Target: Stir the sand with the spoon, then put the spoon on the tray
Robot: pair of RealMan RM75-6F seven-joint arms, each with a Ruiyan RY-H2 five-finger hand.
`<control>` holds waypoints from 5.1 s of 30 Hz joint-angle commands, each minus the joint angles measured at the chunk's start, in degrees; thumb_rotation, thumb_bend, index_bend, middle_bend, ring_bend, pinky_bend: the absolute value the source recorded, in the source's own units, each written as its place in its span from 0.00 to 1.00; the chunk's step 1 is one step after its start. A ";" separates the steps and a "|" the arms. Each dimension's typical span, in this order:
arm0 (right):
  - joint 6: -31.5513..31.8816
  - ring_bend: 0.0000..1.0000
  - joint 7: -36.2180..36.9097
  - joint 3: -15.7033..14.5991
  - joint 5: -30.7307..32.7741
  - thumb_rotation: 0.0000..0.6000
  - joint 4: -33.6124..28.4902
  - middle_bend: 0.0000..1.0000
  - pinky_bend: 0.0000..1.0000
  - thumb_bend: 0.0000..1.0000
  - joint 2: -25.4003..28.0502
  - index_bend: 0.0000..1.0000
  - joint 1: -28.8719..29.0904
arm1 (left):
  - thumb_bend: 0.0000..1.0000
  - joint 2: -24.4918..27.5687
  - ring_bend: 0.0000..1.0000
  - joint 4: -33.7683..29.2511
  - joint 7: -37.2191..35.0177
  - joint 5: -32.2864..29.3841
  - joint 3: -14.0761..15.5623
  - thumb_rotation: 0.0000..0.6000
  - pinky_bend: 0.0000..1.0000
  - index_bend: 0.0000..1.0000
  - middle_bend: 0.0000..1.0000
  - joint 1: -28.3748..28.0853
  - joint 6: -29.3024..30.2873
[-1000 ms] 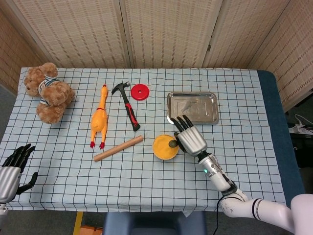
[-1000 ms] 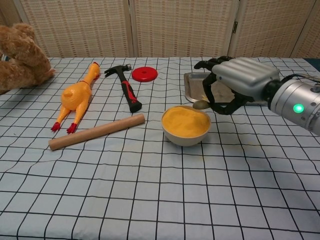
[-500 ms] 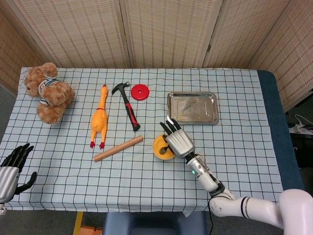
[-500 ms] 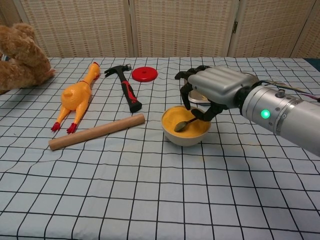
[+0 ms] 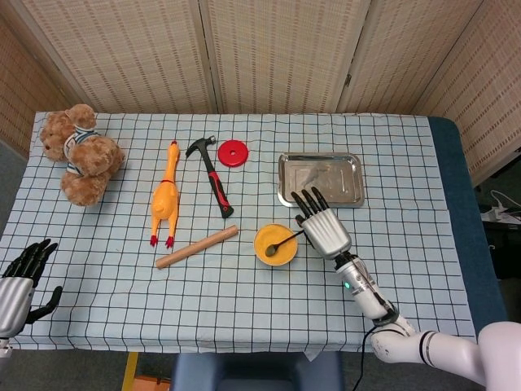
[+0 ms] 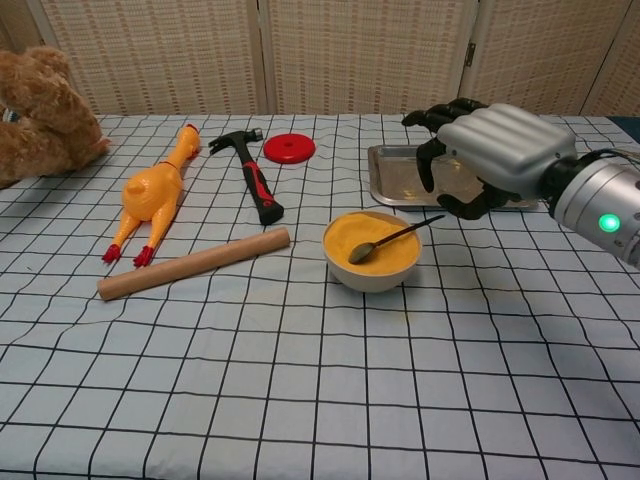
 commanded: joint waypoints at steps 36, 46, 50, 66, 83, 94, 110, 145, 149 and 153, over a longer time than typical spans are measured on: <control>8.34 0.00 21.38 -2.98 -10.38 1.00 37.76 0.05 0.00 0.27 -18.73 0.53 -0.58 | 0.44 -0.37 0.00 0.14 0.87 -1.59 -0.28 1.00 0.18 0.00 0.00 -0.66 -1.86; 7.54 0.00 20.83 -2.81 -10.11 1.00 38.22 0.06 0.00 0.30 -19.10 0.57 -0.37 | 0.44 -0.33 0.00 0.25 0.56 -1.69 -0.30 1.00 0.18 0.00 0.00 -0.80 -2.13; 7.38 0.00 20.77 -2.59 -9.94 1.00 38.48 0.06 0.00 0.31 -19.31 0.58 -0.22 | 0.44 -0.35 0.00 0.46 0.40 -1.76 -0.32 1.00 0.18 0.00 0.00 -0.87 -2.28; 7.48 0.00 20.61 -2.85 -10.50 1.00 36.60 0.11 0.00 0.47 -17.71 0.67 0.16 | 0.44 -0.43 0.00 0.69 0.40 -1.56 -0.23 1.00 0.18 0.00 0.00 -0.92 -2.22; -8.16 0.00 2.70 5.82 4.58 1.00 4.42 0.16 0.00 0.68 -0.63 0.77 4.33 | 0.45 -0.65 0.00 0.24 1.33 -0.69 0.24 1.00 0.18 0.00 0.00 -1.02 -2.19; -18.01 0.00 -8.83 8.79 22.53 1.00 -2.01 0.16 0.00 0.82 2.82 0.80 8.58 | 0.45 -0.23 0.00 -0.13 0.79 -0.35 0.42 1.00 0.18 0.00 0.00 -0.76 -1.65; -17.82 0.00 -20.99 3.34 35.87 1.00 -3.76 0.16 0.00 0.87 4.90 0.82 15.98 | 0.45 -0.17 0.00 0.13 -0.03 0.48 0.49 1.00 0.18 0.00 0.00 -0.76 -1.07; -8.70 0.00 -14.53 -1.54 28.62 1.00 -5.10 0.16 0.00 0.88 4.81 0.86 16.25 | 0.45 -0.12 0.00 0.37 -0.52 0.70 0.50 1.00 0.18 0.00 0.00 -0.63 -0.54; -9.07 0.00 -14.72 -1.87 27.46 1.00 -3.37 0.16 0.00 0.88 3.04 0.86 16.27 | 0.45 -0.05 0.00 0.35 -0.64 0.92 0.58 1.00 0.18 0.00 0.00 -0.55 -0.32; -9.31 0.00 -15.47 -1.82 27.41 1.00 -1.91 0.16 0.00 0.88 1.52 0.86 16.34 | 0.45 -0.05 0.00 0.40 -0.71 0.98 0.59 1.00 0.18 0.00 0.00 -0.53 -0.24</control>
